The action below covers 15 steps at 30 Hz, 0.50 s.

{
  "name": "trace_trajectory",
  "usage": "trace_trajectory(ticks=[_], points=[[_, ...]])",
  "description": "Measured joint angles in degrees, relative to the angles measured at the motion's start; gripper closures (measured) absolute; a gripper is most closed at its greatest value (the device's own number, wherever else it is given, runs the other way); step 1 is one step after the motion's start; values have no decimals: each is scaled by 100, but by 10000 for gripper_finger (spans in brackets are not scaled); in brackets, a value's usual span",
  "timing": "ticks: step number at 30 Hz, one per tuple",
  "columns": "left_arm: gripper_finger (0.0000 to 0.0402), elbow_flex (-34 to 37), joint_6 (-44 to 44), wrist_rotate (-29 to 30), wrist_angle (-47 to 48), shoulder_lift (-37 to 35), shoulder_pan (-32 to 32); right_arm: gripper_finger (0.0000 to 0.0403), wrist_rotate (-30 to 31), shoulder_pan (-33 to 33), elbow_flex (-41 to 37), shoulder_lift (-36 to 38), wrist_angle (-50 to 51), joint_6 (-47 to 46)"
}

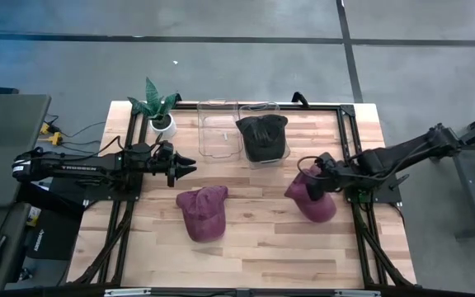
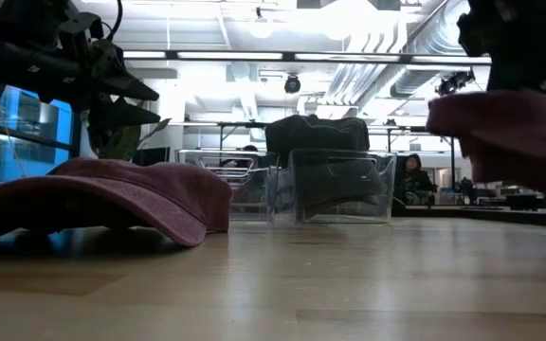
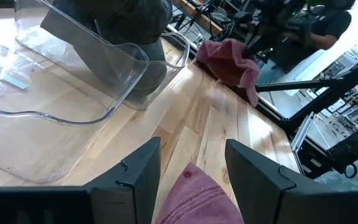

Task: Pick & Place hat
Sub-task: Put the right dark red cap into the left transparent bin

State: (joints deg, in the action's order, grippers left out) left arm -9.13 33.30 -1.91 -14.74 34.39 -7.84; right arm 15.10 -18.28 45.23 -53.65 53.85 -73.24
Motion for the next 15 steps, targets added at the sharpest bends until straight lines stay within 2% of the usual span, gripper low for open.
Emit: trace_trajectory(ticks=[8, 15], points=[[229, 0, 2, 0, -1, -1, -1, 402, 262, 0, 580, 0, 446, 162], [229, 0, 0, 0, -2, -2, 0, 402, 344, 0, 757, -2, 682, 176]])
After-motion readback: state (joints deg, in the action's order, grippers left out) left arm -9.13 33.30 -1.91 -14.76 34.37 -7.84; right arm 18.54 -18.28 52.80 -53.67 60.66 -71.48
